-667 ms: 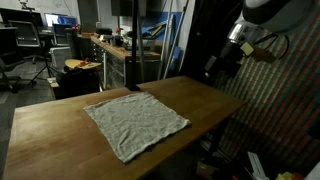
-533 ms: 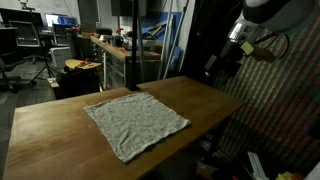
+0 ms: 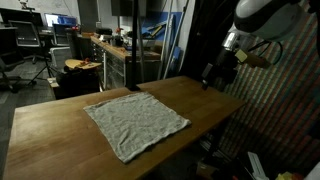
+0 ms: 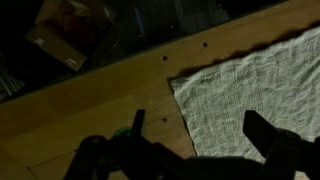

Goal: Fold the towel on the table twice, diagonally.

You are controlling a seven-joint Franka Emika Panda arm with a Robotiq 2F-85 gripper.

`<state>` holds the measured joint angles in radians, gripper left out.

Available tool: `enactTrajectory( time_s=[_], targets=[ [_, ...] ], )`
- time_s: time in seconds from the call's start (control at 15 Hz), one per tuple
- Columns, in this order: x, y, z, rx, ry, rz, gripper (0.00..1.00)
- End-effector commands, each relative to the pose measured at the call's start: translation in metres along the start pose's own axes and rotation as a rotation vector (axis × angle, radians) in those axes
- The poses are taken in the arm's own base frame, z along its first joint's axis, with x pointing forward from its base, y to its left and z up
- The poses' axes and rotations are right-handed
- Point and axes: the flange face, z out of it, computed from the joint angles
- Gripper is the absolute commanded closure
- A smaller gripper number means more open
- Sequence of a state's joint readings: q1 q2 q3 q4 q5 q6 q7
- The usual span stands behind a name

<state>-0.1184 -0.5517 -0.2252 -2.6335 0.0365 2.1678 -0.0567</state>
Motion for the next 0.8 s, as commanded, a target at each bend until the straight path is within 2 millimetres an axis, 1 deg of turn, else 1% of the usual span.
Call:
enactTrajectory(
  time_s=[0.0, 0.27, 0.4, 0.73],
  targets=[
    [0.0, 0.0, 0.001, -0.001, -0.005, 0.001, 0.0],
    [0.002, 0.002, 0.003, 0.011, -0.015, 0.025, 0.0],
    [0.01, 0.001, 0.012, 0.014, -0.034, 0.1, 0.0],
    [0.028, -0.007, 0.045, 0.018, -0.111, 0.302, 0.0]
  ],
)
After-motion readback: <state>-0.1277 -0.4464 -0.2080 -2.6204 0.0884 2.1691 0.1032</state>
